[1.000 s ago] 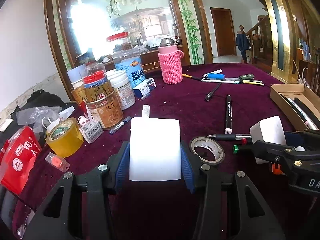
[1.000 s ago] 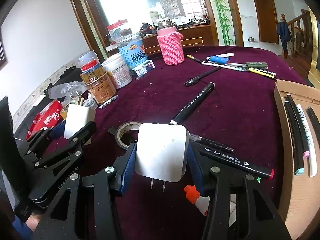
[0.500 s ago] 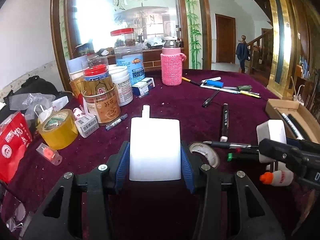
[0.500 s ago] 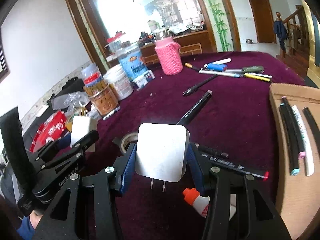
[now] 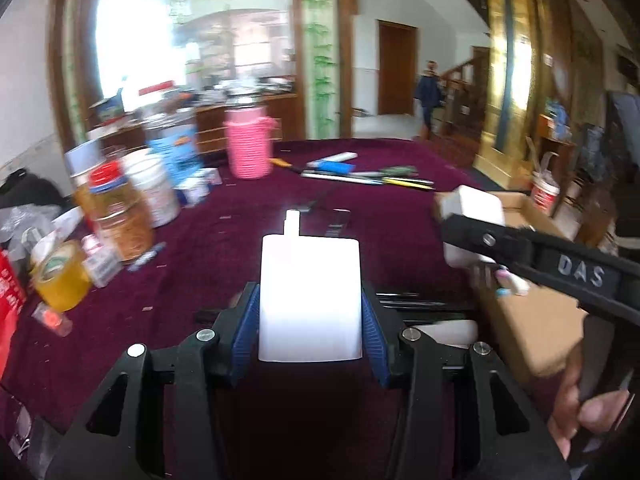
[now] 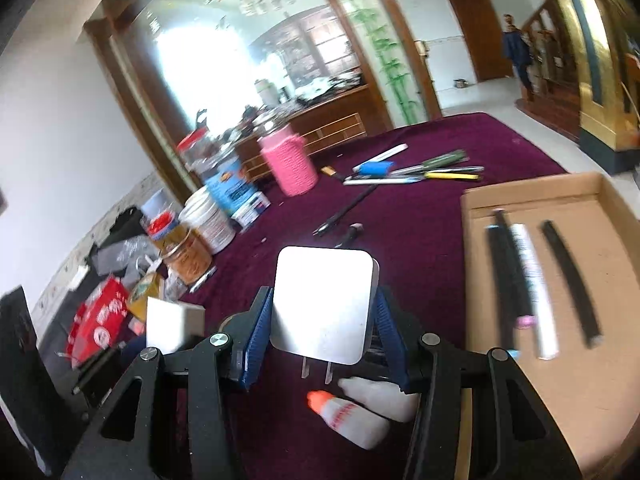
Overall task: Organize rigid objects
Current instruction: 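Carry both white chargers over to the cardboard tray, then lower both chargers into the tray and open both tools, then grasp the black Touch marker with the right tool, then grasp the small white dropper bottle with the left tool while the right tool holds the marker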
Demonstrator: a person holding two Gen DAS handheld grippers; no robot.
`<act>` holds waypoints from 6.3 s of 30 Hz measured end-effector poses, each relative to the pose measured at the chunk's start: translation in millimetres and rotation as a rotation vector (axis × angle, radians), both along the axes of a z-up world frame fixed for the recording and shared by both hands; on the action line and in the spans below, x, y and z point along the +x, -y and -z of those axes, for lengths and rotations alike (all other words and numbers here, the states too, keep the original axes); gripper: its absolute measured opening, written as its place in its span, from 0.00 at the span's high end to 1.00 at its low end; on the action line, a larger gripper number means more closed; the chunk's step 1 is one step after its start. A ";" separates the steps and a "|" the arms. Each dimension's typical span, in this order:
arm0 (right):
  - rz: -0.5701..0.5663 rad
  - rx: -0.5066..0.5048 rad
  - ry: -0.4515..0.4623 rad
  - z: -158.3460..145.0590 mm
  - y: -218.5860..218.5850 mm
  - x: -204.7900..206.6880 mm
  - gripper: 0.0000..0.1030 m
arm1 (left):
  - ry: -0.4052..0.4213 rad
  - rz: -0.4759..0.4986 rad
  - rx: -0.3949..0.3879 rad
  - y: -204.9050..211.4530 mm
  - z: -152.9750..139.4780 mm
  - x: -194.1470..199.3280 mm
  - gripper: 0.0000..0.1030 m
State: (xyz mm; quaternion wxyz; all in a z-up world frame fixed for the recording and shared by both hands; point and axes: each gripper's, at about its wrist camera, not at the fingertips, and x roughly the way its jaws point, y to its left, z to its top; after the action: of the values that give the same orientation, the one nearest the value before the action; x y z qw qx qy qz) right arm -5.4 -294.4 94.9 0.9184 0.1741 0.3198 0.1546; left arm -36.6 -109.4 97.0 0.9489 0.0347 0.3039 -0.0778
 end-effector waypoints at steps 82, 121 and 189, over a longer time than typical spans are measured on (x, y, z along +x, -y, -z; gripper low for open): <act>-0.153 -0.022 -0.313 17.3 13.7 54.9 0.51 | -0.195 0.033 -0.216 -29.2 5.5 31.9 0.41; -0.035 -0.398 -0.452 70.2 -112.3 173.4 0.87 | -0.171 -0.346 -0.326 -172.4 52.2 43.2 0.41; -0.330 -0.028 -0.299 86.5 -46.9 -3.8 0.88 | -0.455 0.171 -0.109 -106.9 72.6 7.7 0.41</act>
State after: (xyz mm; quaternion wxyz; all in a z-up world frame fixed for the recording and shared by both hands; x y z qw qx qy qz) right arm -9.1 -247.5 8.3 0.8254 0.1275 0.4786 0.2708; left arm -28.9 -2.6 24.4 0.8465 -0.0095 0.5011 -0.1798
